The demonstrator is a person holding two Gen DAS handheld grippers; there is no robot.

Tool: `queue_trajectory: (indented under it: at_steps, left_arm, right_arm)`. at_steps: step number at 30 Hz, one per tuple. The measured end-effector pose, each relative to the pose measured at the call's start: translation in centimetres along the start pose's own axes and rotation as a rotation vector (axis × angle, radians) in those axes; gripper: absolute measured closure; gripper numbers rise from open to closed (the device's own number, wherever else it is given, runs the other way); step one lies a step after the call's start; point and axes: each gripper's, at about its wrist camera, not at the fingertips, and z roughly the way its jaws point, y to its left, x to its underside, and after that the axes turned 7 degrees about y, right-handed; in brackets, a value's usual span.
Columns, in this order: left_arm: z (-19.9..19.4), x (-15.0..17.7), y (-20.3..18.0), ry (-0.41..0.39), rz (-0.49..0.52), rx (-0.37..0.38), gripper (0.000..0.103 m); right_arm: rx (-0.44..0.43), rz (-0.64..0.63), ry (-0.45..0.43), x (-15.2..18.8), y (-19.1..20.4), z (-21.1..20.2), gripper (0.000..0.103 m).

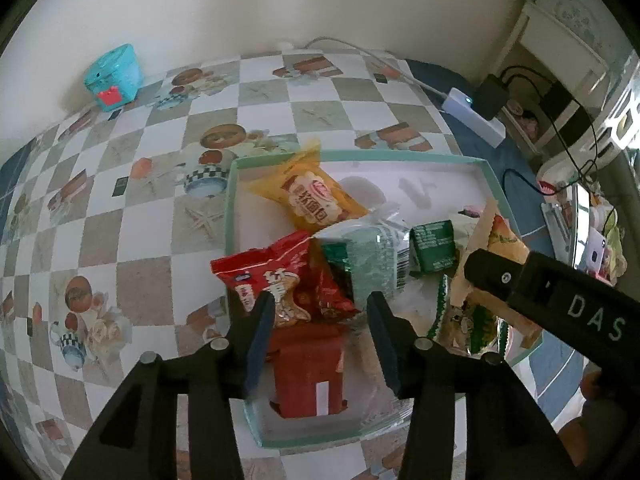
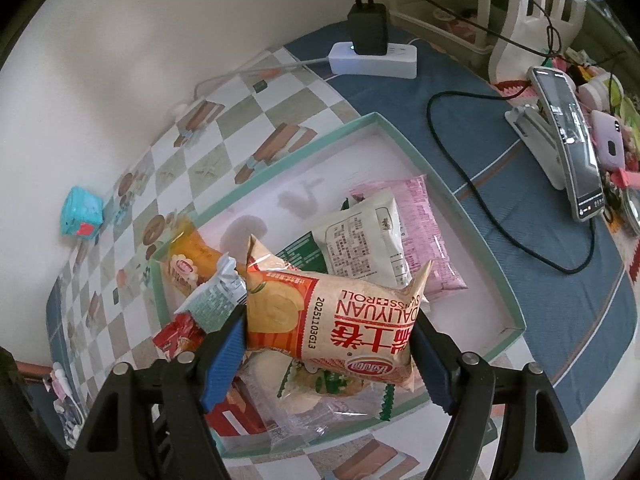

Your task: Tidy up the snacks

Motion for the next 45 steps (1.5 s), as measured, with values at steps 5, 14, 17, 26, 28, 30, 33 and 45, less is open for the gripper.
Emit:
queue_trajectory:
  at_steps: [5,14,17,26,28,30,33,45]
  left_arm:
    - [-0.7,0.0,1.3,-0.011,-0.044,-0.031,0.040]
    - [-1.6,0.4,5.3,0.009,-0.187,-0.148,0.035]
    - [-1.9,0.7,7.0,0.007,-0.256,-0.169,0.023]
    - [-1.9,1.6,10.1,0.021,-0.372,-0.201,0.015]
    - [-2.0,1.8,10.4,0.020,-0.383,-0.204,0.012]
    - [-2.1,2.1,10.7,0.017,-0.388,-0.211,0.012]
    - [-2.3,2.5,11.1,0.011,-0.398,-0.222,0.012]
    - [-3.1,5.0,13.0,0.006,-0.434,-0.263,0.011]
  right_arm:
    - [0.009,-0.020,0.006,0.1,0.4,0.2,0.023]
    - [0.014,-0.042,0.022,0.2,1.0,0.6,0.022]
    - [0.018,-0.052,0.023,0.3,1.2,0.7,0.021]
    - [0.030,-0.088,0.008,0.7,1.9,0.6,0.016]
    - [0.036,-0.096,0.006,0.9,2.0,0.6,0.015]
    - [0.045,-0.108,0.003,1.1,2.3,0.7,0.015]
    - [0.054,-0.124,-0.001,1.4,2.6,0.7,0.015]
    - [0.058,-0.215,-0.058,3.8,4.4,-0.2,0.000]
